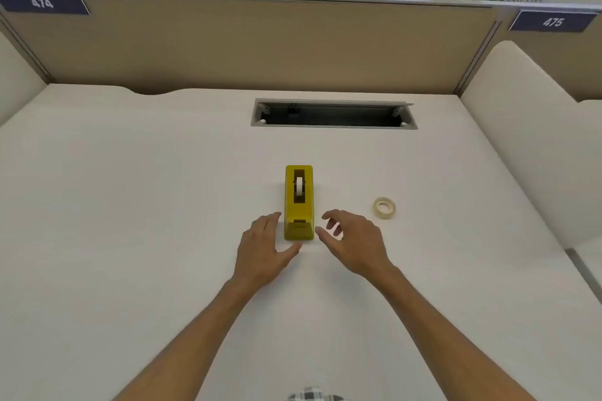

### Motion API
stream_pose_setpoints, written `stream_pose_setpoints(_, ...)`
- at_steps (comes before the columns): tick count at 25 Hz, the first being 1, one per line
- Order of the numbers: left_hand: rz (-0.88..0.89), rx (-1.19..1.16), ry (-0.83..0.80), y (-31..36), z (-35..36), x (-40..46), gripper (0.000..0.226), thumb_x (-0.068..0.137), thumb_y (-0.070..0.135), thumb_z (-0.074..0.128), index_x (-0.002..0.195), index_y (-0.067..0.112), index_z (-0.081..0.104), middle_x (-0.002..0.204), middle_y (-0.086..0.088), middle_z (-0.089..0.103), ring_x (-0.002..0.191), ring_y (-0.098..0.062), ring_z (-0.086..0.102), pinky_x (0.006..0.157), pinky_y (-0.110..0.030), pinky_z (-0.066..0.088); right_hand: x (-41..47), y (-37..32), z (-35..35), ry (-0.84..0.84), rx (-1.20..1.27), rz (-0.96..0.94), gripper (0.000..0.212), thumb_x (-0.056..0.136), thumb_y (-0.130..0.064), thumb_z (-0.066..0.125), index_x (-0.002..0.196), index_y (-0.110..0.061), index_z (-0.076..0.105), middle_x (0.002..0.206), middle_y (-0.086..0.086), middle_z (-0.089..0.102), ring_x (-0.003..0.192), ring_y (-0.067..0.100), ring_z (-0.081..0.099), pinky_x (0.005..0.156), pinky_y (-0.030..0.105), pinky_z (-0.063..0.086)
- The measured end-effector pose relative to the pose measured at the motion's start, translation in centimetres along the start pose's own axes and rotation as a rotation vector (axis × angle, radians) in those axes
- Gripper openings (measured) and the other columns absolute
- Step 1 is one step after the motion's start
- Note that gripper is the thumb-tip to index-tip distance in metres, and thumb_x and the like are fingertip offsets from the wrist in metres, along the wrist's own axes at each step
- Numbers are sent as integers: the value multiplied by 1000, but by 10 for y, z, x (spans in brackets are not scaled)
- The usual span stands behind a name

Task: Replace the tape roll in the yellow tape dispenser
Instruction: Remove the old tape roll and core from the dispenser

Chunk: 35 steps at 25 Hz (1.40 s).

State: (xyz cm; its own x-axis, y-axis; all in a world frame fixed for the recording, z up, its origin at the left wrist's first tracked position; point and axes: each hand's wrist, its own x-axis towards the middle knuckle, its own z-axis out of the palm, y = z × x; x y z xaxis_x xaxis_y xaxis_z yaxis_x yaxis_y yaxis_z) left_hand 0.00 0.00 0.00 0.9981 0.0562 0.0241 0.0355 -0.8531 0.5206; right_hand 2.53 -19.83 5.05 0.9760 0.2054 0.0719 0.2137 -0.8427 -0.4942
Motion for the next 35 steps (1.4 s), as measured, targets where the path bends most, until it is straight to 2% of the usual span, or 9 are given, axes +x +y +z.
stream_pose_setpoints(5,-1,-21,70,6,14,-1,84,80,63,63,143,12,41,146,-7,47,137,-23,41,113,-39,34,9,0,6,-20,22,-19,36,88,-54,55,119,-36,58,102,-18,66,85,2,64,74,30,54)
stream_pose_setpoints(10,-8,23,144,10,24,-1,86,77,70,58,138,11,47,142,-6,51,136,-23,42,110,-38,31,34,-5,5,17,39,-79,43,88,-49,58,127,-32,54,114,-15,63,93,7,63,72,29,51)
stream_pose_setpoints(14,-27,56,163,10,25,10,89,71,75,57,133,12,51,136,-6,55,128,-24,48,103,-40,36,55,-8,8,1,19,-92,47,88,-44,59,132,-28,51,121,-9,61,103,14,62,79,36,54)
stream_pose_setpoints(19,-37,65,134,8,27,17,91,72,77,57,137,14,47,143,-5,48,135,-22,40,108,-42,32,74,-12,15,-29,-61,-115,59,88,-45,61,140,-22,45,137,0,50,115,21,56,85,37,50)
stream_pose_setpoints(24,-24,80,132,7,29,18,88,74,77,53,137,15,47,145,-3,46,137,-21,37,110,-40,28,87,-14,18,-12,-127,-151,55,87,-45,63,136,-22,51,136,4,48,114,24,54,87,40,49)
stream_pose_setpoints(35,-22,89,156,6,32,18,88,74,75,55,136,13,49,146,-5,46,138,-21,38,109,-39,27,99,-21,17,-47,-201,-205,46,87,-41,64,129,-22,58,132,2,51,112,23,54,89,39,44)
